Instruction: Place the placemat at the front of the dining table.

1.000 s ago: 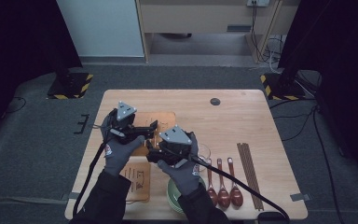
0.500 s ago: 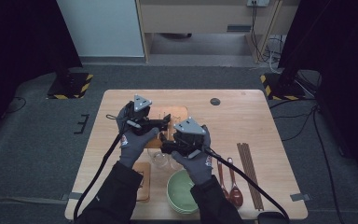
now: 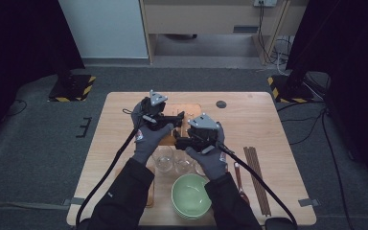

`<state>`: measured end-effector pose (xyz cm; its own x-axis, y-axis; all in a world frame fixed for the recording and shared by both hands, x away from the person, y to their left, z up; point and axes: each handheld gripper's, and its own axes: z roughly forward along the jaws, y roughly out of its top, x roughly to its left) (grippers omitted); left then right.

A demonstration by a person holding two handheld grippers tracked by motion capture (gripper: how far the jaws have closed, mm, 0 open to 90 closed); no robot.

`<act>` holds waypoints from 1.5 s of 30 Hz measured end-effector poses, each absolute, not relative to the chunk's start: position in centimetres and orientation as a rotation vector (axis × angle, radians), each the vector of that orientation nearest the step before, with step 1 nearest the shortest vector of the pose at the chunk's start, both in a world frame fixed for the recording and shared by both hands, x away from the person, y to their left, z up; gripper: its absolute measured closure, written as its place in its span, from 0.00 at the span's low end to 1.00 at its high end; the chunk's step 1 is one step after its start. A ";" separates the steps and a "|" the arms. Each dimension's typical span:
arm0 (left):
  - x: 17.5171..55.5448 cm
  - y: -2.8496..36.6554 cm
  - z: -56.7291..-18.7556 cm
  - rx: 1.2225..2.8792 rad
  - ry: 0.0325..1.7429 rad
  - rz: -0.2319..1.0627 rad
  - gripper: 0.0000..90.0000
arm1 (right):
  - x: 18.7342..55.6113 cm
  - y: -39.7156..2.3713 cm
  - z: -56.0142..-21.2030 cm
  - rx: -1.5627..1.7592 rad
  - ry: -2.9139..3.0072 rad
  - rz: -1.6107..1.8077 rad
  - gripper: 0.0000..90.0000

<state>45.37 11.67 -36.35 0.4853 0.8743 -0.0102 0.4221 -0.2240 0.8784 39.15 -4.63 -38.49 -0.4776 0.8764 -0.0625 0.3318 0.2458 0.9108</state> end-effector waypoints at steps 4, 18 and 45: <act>46.1 11.1 -36.6 1.836 1.090 0.633 0.03 | 39.8 -5.1 -38.7 1.099 1.937 1.200 0.05; 48.1 10.7 -38.4 1.865 1.127 0.613 0.03 | 42.0 -5.5 -40.7 1.119 1.971 1.184 0.05; 52.2 9.6 -41.7 1.888 1.188 0.616 0.03 | 46.7 -6.5 -43.5 1.156 2.050 1.160 0.05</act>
<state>52.20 9.61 -41.70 0.4397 0.8980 -0.0138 0.5064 -0.2352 0.8296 46.68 -6.49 -43.46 -0.5062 0.8621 -0.0223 0.4245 0.2716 0.8637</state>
